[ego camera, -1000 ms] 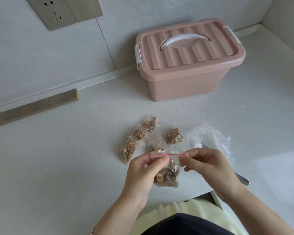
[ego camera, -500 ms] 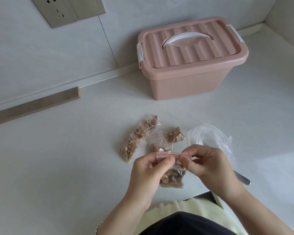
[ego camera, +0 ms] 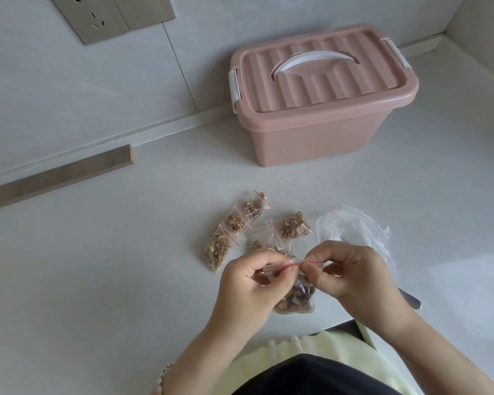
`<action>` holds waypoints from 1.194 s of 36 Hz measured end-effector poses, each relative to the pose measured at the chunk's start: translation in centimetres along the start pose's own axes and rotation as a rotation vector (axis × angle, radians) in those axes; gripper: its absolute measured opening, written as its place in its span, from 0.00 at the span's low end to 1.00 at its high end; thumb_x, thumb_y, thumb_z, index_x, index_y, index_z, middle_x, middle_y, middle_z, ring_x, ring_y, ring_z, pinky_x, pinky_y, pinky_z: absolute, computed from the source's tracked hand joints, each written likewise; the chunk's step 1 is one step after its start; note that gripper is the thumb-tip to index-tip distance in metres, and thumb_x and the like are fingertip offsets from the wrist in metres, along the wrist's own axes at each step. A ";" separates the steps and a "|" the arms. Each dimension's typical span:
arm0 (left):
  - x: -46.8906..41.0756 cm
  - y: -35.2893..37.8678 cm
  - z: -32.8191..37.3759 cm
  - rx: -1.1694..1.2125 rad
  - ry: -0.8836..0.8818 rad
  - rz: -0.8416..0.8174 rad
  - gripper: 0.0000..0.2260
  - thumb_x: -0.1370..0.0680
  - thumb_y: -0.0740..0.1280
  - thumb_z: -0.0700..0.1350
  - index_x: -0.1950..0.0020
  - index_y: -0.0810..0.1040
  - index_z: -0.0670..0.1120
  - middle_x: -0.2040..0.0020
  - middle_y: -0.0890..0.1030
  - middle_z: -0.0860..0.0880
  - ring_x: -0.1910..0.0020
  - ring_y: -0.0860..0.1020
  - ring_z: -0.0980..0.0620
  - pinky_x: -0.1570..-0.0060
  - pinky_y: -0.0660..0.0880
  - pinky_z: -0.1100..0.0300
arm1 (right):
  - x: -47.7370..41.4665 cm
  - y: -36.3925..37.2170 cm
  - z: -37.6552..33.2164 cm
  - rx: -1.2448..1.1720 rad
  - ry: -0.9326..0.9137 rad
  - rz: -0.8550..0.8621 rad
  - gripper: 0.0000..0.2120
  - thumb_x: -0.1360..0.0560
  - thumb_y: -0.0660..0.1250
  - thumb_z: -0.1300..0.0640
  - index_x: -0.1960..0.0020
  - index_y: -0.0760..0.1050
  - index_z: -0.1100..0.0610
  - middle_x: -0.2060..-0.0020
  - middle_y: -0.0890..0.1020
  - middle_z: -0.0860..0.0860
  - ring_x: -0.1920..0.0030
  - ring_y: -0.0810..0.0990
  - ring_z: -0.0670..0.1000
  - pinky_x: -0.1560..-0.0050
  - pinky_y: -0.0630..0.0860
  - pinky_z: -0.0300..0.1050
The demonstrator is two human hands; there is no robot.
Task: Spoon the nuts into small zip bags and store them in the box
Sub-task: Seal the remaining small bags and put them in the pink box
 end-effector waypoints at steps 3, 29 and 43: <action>0.0 0.0 0.0 -0.077 0.077 0.005 0.04 0.30 0.68 0.47 0.60 0.82 0.49 0.63 0.83 0.52 0.63 0.80 0.57 0.62 0.74 0.68 | 0.0 0.1 0.1 0.010 0.000 -0.008 0.09 0.32 0.72 0.66 0.66 0.80 0.54 0.72 0.81 0.46 0.72 0.77 0.47 0.68 0.73 0.34; 0.0 -3.0 -1.5 -0.411 0.245 -0.071 0.04 0.29 0.65 0.46 0.57 0.77 0.50 0.64 0.80 0.57 0.65 0.78 0.60 0.64 0.76 0.70 | 0.3 0.2 0.6 0.151 0.011 0.040 0.16 0.33 0.72 0.66 0.69 0.76 0.46 0.66 0.82 0.41 0.69 0.77 0.38 0.66 0.71 0.27; 0.2 -3.2 -1.6 -0.040 0.097 -0.006 0.07 0.30 0.69 0.49 0.56 0.83 0.60 0.58 0.83 0.59 0.58 0.81 0.59 0.57 0.75 0.70 | -1.0 0.1 0.9 -0.138 0.174 -0.175 0.10 0.28 0.67 0.67 0.67 0.79 0.58 0.75 0.80 0.51 0.73 0.74 0.45 0.68 0.72 0.34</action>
Point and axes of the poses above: each hand's wrist, its own x-axis away from the middle knuckle, its own y-axis out of the palm, z = x × y, the point moved 1 cm from there along -x, towards the middle knuckle
